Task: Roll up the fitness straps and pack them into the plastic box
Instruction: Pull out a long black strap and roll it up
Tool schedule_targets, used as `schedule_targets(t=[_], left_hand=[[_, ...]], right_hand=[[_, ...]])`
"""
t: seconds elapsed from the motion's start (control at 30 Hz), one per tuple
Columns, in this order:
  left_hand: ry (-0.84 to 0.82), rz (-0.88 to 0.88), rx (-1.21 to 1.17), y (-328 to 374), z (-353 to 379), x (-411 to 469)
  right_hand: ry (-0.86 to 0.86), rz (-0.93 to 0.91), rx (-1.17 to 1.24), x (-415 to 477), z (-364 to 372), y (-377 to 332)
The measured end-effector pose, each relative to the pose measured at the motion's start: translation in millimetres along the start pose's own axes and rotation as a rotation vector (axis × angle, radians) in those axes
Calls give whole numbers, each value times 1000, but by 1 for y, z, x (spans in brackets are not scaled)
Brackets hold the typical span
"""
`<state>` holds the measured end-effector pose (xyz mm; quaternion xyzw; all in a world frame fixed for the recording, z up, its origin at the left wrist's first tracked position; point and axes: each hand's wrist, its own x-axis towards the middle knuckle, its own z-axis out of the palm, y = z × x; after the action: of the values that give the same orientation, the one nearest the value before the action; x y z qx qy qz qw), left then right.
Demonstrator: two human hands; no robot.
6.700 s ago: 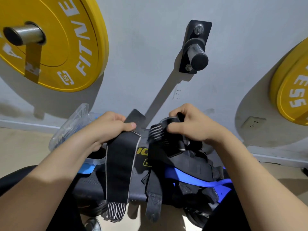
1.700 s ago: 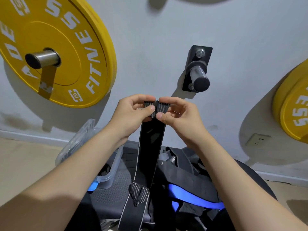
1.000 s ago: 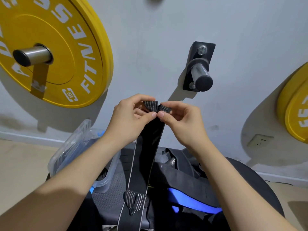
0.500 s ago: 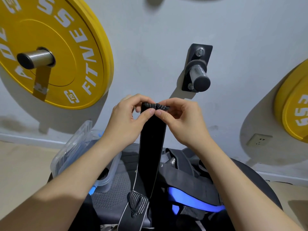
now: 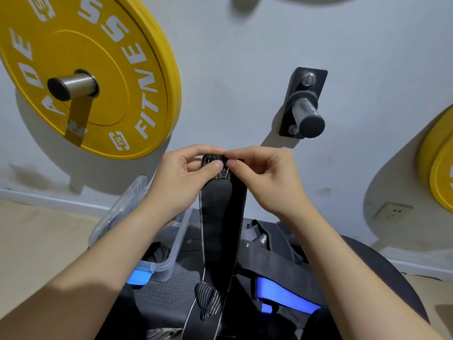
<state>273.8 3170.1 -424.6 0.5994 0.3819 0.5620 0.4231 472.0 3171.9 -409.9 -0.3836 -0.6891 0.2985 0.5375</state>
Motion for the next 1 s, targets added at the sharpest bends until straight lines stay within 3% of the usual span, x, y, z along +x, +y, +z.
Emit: schedule_targets(t=[0.2,0.5,0.7,0.83,1.0], left_hand=[[40,-31,12,-6,5,9],[-38,-57,69,-19,17,18],[-45,16,245,-24,28,21],[-40,61,328,-28,33,21],[-47,-34,118,-26,32,19]], right_hand=[[-62,70,39,-2,-3,13],[9,91,-43,-3,-18,28],[-76,179,-93,-4,-27,41],[-57,208,48,-3,-26,42],[-15,187,162,-4,-28,44]])
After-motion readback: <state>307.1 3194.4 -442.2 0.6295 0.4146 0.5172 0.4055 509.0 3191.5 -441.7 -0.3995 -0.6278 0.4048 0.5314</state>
